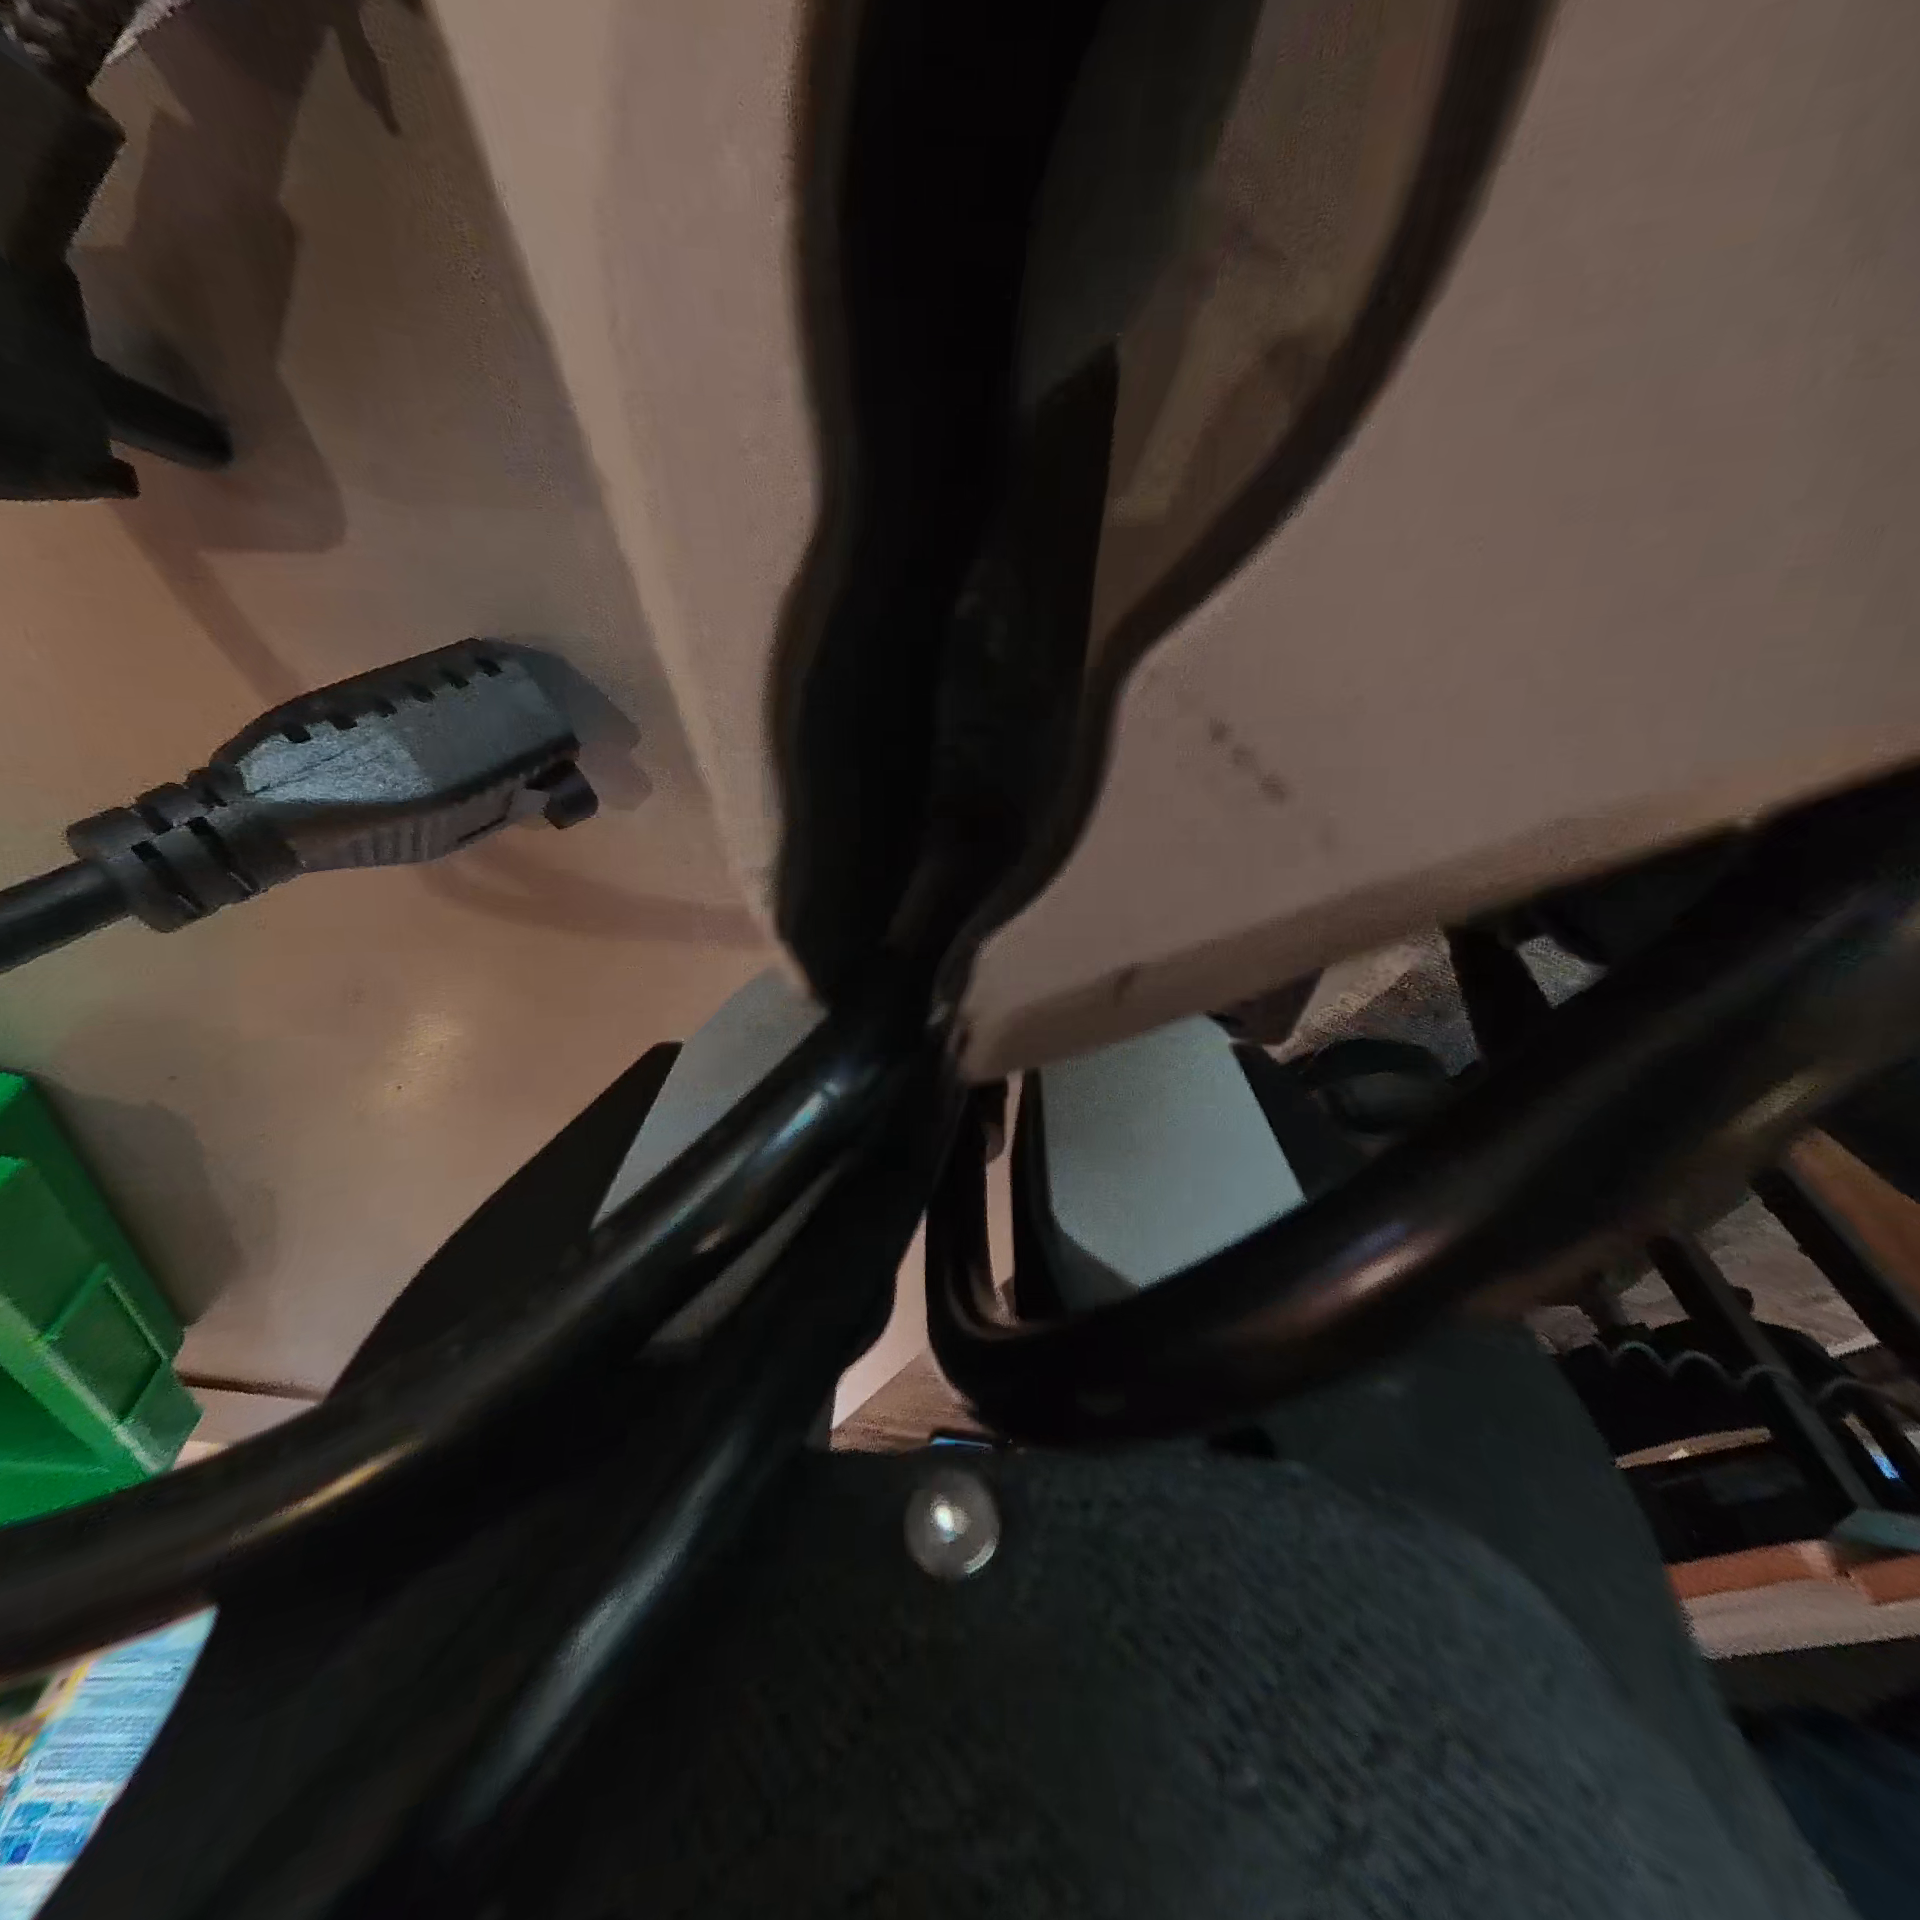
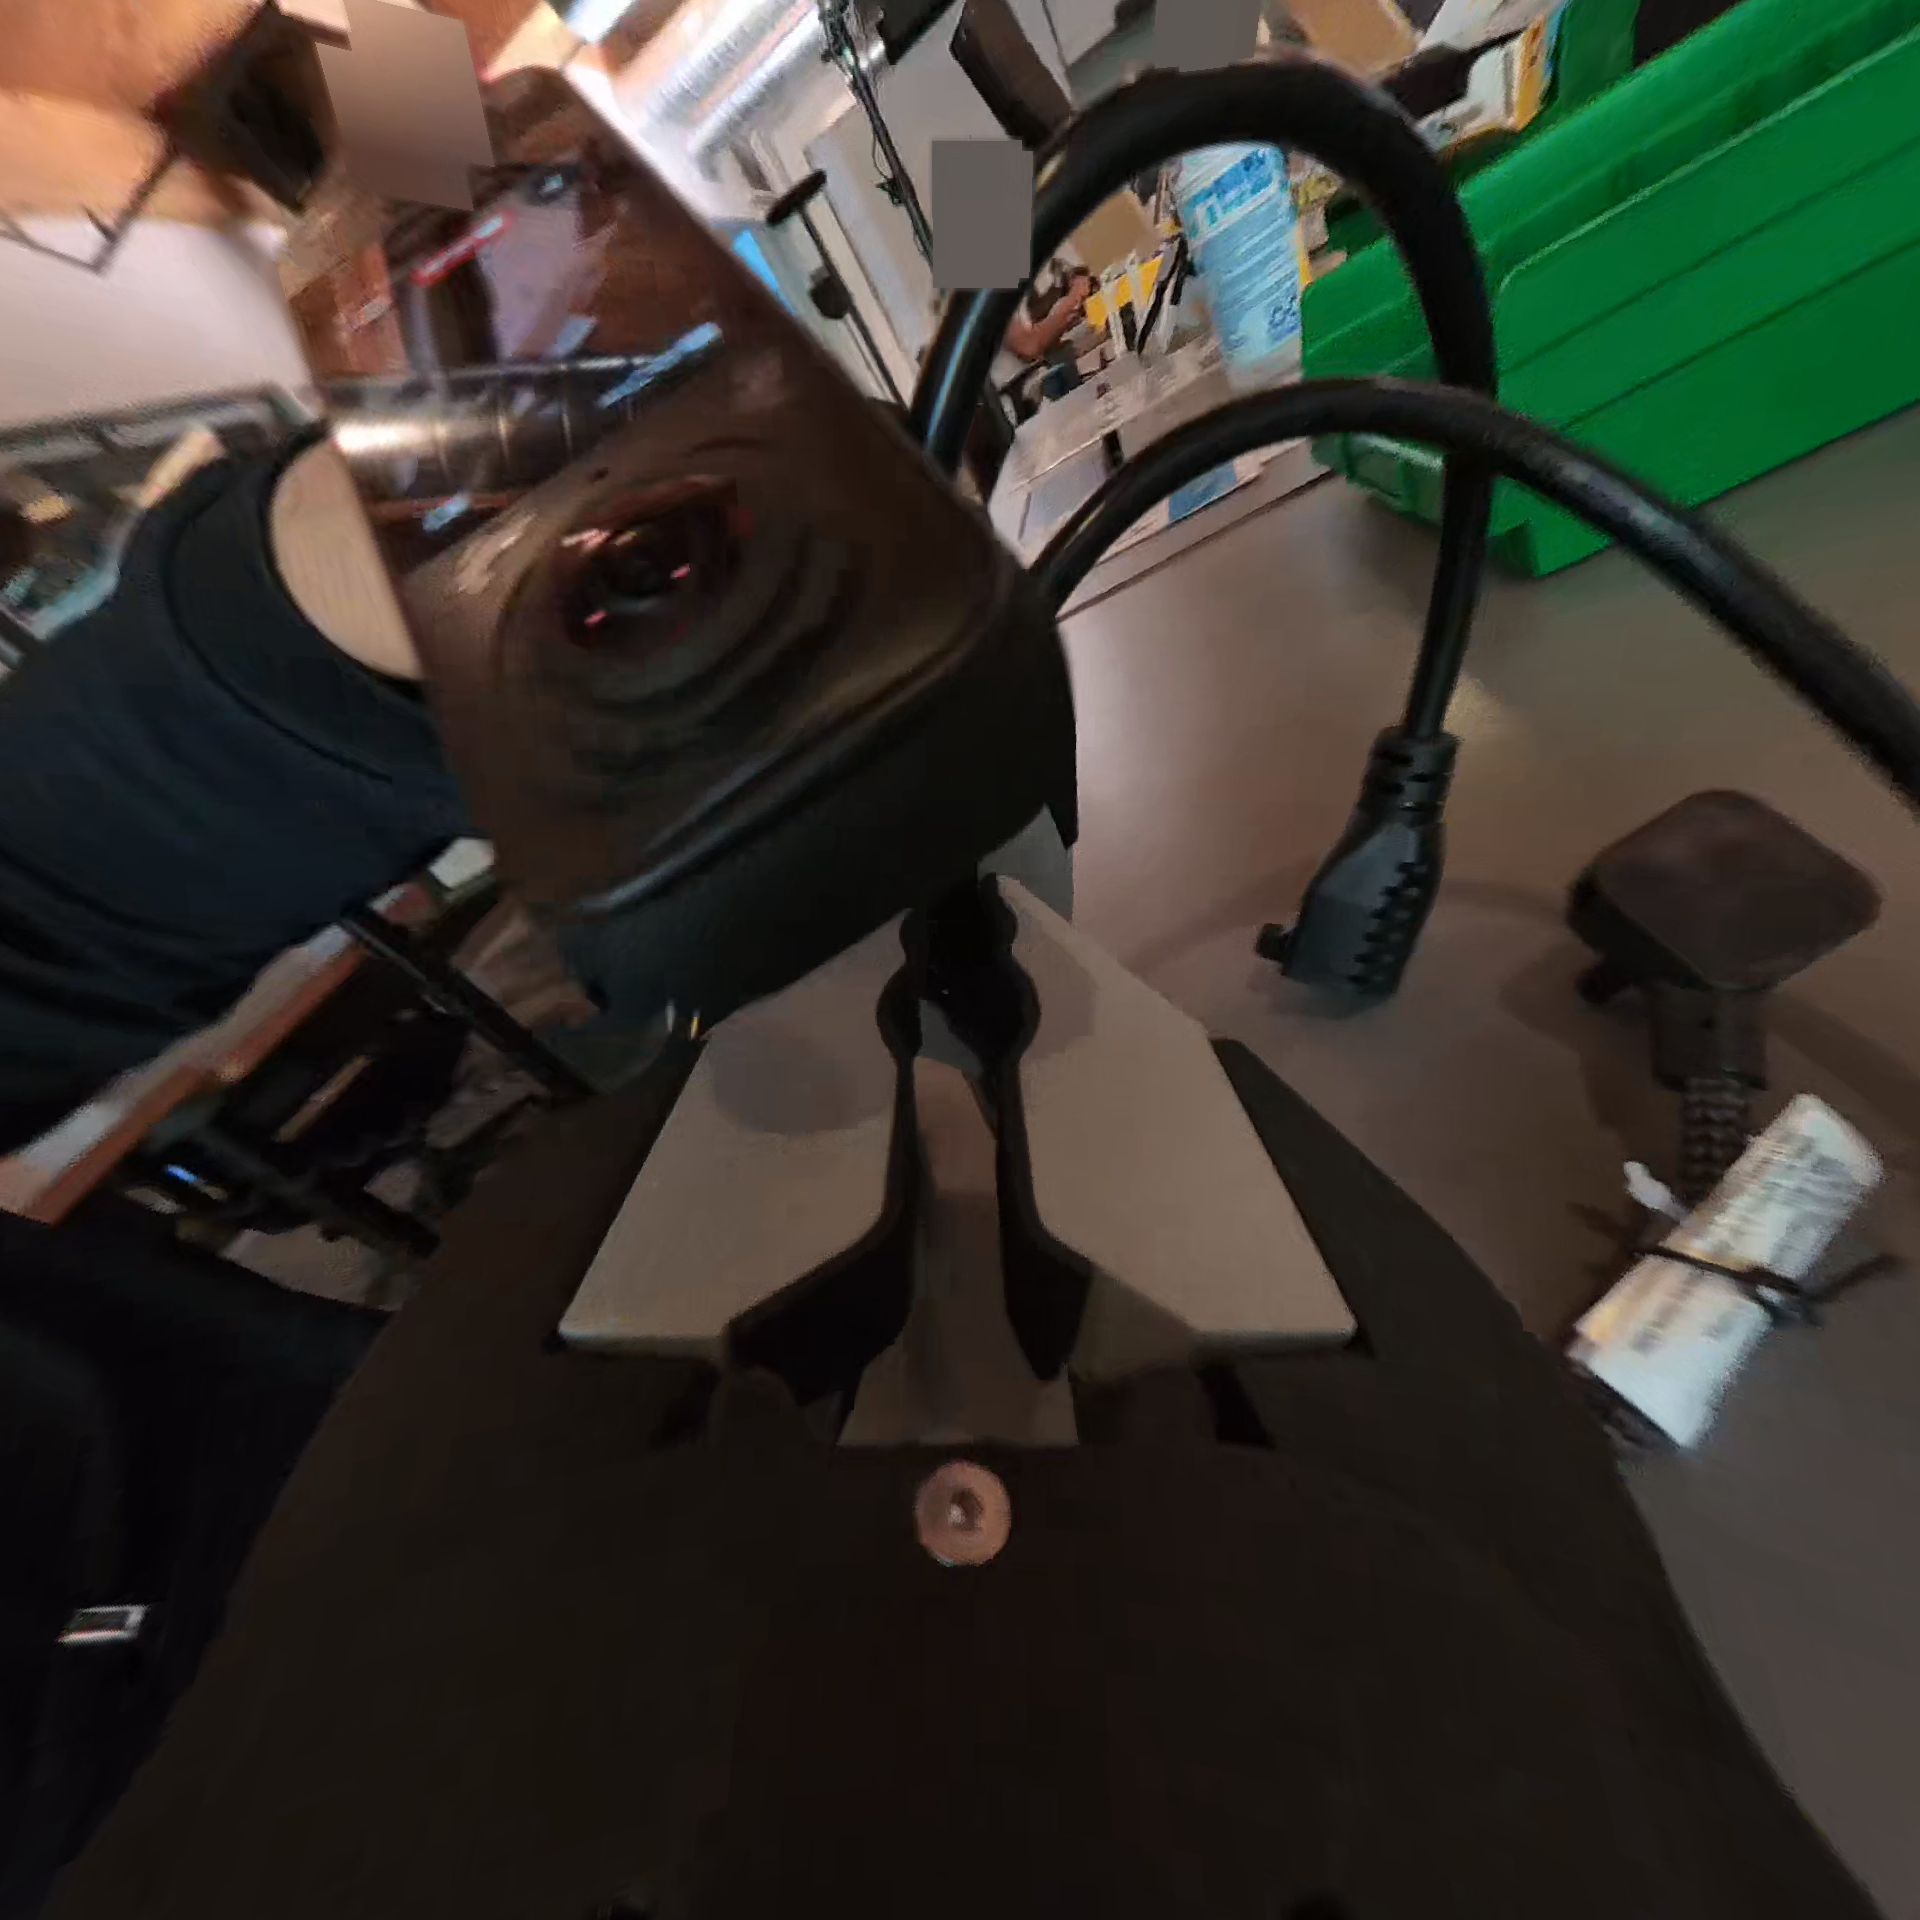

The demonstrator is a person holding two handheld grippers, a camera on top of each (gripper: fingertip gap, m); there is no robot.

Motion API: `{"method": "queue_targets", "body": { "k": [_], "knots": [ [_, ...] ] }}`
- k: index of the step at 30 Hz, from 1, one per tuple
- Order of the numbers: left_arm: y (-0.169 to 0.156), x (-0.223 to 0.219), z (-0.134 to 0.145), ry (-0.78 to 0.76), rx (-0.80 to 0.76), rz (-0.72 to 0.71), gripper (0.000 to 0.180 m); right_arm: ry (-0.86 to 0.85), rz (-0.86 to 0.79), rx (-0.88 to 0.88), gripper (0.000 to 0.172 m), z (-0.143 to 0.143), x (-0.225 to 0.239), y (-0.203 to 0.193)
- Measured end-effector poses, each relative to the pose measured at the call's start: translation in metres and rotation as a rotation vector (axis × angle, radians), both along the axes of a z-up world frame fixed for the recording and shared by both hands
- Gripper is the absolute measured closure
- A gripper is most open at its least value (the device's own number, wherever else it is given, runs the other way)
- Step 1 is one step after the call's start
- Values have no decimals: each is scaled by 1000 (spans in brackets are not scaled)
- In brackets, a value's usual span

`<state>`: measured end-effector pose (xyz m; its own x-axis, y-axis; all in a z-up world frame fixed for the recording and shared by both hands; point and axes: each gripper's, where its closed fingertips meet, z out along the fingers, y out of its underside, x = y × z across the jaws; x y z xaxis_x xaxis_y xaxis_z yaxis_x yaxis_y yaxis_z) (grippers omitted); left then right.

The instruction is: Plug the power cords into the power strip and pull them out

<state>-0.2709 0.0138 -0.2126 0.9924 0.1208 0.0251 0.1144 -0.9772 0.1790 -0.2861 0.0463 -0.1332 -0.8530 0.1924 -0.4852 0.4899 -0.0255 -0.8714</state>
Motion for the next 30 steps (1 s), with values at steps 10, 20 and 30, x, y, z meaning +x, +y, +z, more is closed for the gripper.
{"method": "queue_targets", "body": {
  "k": [10,20,30],
  "knots": [
    [0,0,0,17,8,14,165,63,19,209,158,-35,11,11],
    [1,0,0,9,9,22,165,130,2,241,155,-36,8,5],
    [1,1,0,21,12,21,165,114,18,276,155,-41,5,-6]
  ]
}}
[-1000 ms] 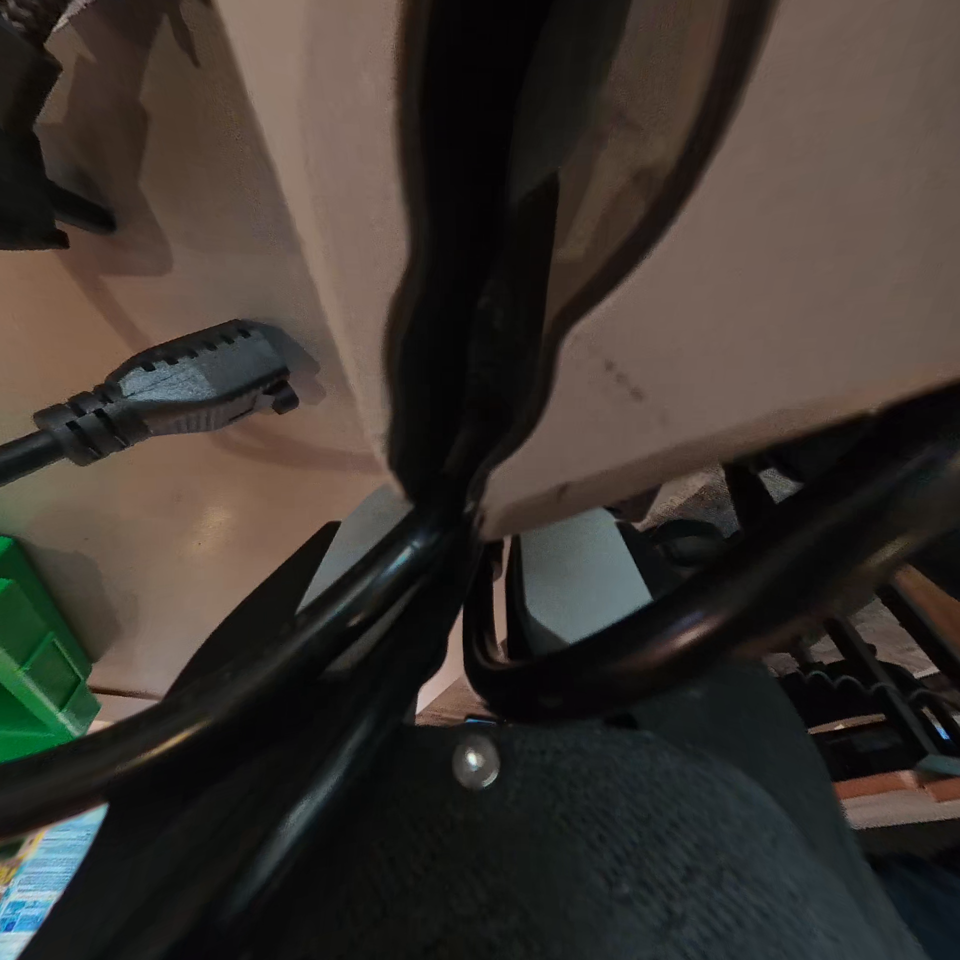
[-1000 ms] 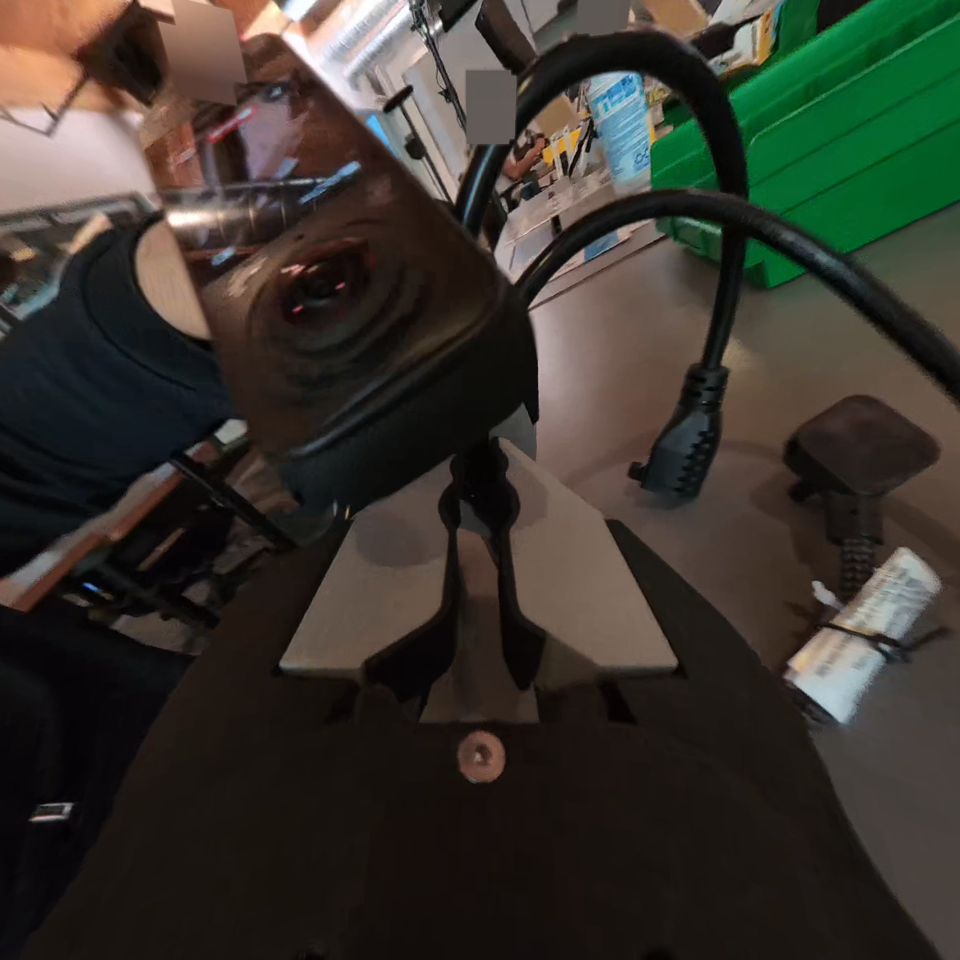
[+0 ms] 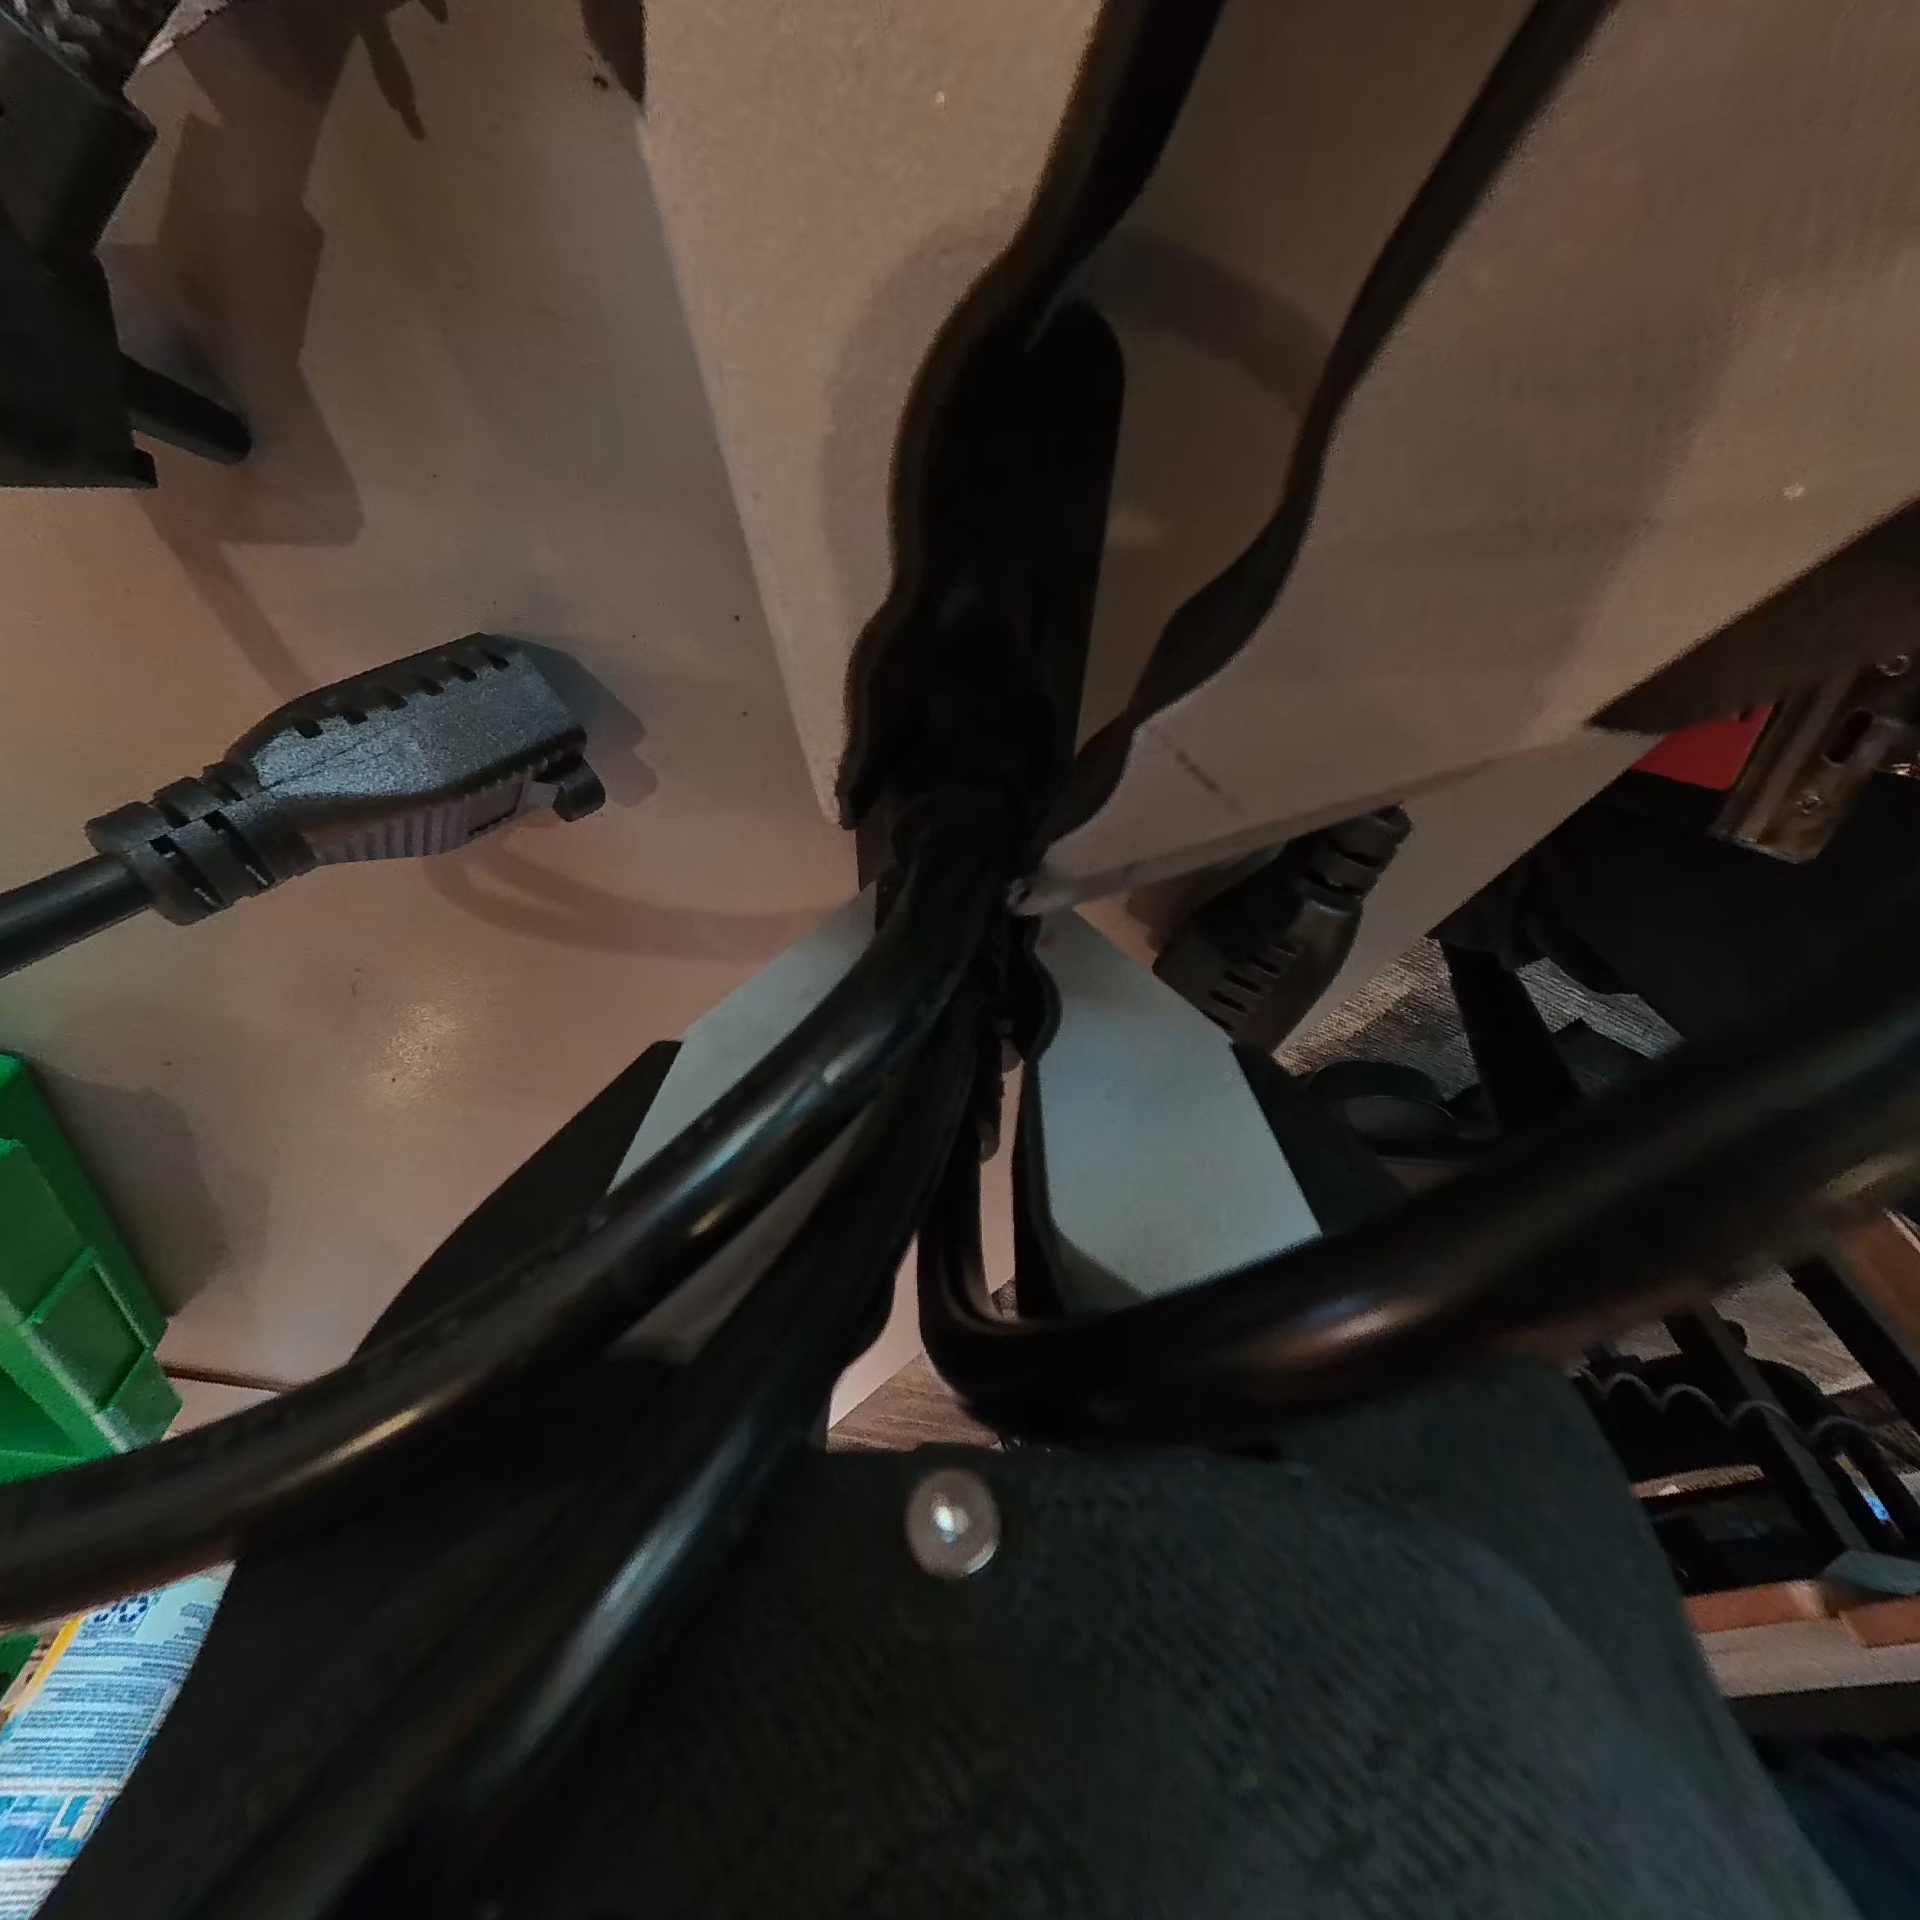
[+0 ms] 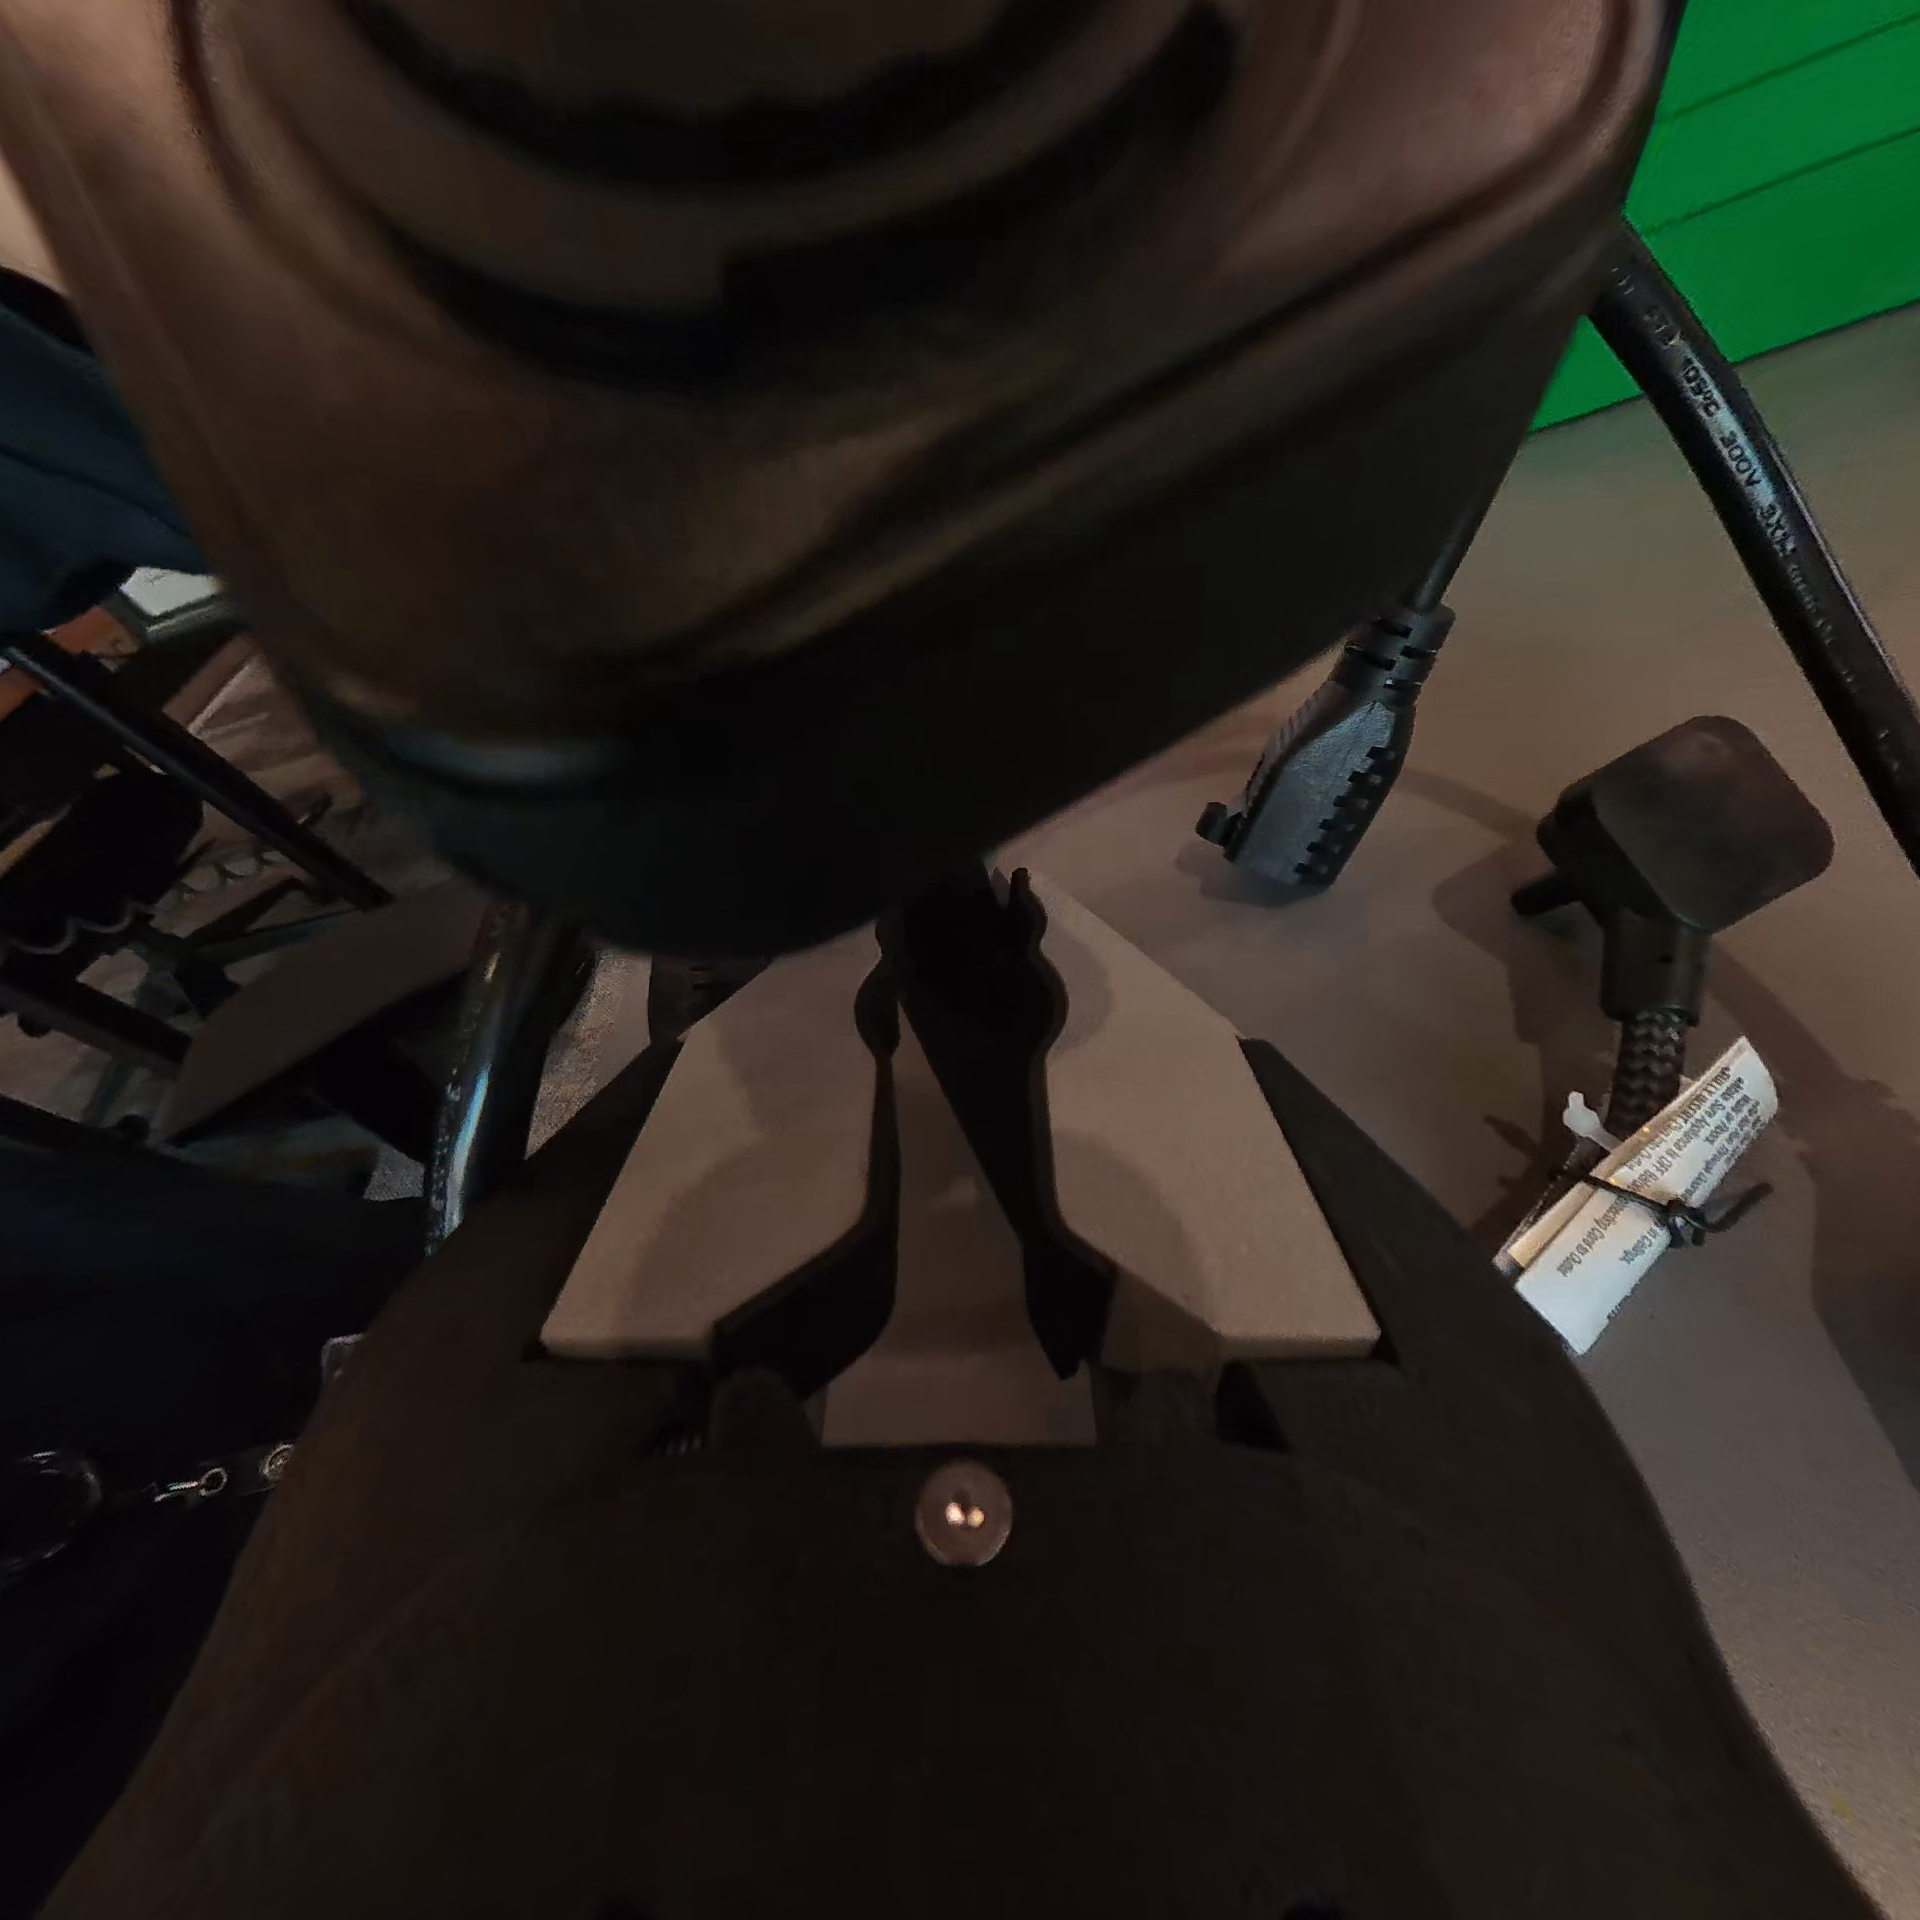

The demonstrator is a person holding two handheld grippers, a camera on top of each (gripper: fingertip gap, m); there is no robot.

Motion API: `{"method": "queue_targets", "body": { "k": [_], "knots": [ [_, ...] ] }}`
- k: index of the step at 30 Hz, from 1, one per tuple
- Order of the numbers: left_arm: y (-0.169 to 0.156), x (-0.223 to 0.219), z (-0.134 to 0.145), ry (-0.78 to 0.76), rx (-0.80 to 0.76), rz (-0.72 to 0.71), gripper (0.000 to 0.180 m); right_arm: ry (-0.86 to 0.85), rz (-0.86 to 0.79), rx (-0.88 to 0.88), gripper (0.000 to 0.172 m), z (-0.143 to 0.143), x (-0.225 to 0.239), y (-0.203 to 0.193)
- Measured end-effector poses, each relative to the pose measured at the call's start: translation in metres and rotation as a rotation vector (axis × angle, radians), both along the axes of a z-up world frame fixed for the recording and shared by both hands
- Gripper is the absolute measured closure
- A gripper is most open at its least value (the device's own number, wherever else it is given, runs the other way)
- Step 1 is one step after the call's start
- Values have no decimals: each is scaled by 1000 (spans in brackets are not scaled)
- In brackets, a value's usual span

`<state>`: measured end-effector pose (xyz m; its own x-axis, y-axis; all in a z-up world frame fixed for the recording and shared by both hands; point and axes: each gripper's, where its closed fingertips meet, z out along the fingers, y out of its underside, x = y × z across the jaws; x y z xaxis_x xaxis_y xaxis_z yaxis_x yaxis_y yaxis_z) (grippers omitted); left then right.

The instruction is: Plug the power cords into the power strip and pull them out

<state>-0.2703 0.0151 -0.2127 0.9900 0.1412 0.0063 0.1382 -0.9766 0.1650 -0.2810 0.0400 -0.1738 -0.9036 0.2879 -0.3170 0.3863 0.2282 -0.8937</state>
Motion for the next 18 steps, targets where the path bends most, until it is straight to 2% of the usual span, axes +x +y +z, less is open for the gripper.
{"method": "queue_targets", "body": {
  "k": [6,13,18],
  "knots": [
    [4,0,0,-2,2,2,164,-5,7,11,155,0,-1,4],
    [4,-1,0,-30,11,28,165,-102,-18,-78,154,3,-3,4],
    [3,-2,0,-8,1,-13,165,-129,-53,-79,155,3,0,2]
  ]
}}
